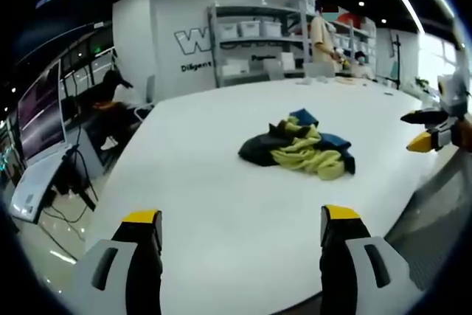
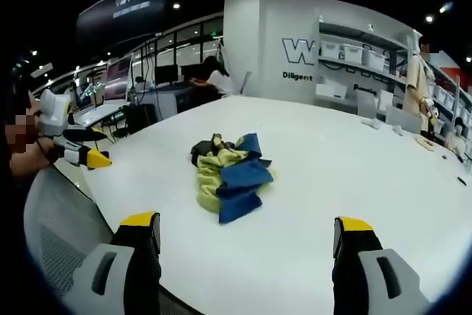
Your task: Fold the garment on the visible template until the final outline fits inside the template.
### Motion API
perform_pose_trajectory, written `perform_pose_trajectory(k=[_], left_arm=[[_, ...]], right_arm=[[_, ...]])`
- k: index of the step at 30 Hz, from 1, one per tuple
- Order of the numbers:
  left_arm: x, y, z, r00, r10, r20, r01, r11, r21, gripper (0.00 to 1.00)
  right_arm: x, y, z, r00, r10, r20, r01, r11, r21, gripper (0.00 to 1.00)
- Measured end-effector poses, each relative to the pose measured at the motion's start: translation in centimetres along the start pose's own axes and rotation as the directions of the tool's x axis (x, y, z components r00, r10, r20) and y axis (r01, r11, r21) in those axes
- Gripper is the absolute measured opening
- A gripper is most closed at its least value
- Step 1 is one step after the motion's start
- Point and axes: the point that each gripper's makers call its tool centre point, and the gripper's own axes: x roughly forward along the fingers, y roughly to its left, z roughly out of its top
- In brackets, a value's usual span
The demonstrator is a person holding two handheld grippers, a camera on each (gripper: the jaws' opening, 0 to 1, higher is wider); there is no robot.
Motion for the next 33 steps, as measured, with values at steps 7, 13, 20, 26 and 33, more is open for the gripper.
perform_pose_trajectory(k=[7,13,20,26,33], left_arm=[[0.0,0.1,0.1,1.0,-0.001,0.006,0.001,1.0,-0.014,0.86],[0.1,-0.2,0.0,1.0,-0.016,-0.003,0.016,1.0,-0.018,0.86],[0.7,-0.2,-0.1,0.999,-0.049,-0.007,0.049,0.994,-0.095,0.85],[1.5,-0.1,0.2,0.998,-0.065,-0.001,0.064,0.989,-0.131,0.84],[2.5,0.2,2.1,0.997,-0.078,0.007,0.078,0.993,-0.086,0.83]], right_arm=[[0.1,-0.6,0.4,1.0,0.006,0.015,-0.006,0.999,0.037,0.97],[0.3,-0.7,1.1,0.999,0.021,0.03,-0.023,0.997,0.074,0.97],[1.1,-0.2,1.8,0.998,0.051,0.025,-0.052,0.998,0.047,0.97],[1.8,-0.2,2.4,0.998,0.065,0.013,-0.065,0.998,0.01,0.96],[2.5,0.1,4.1,0.992,0.121,0.028,-0.12,0.992,-0.024,0.89]])
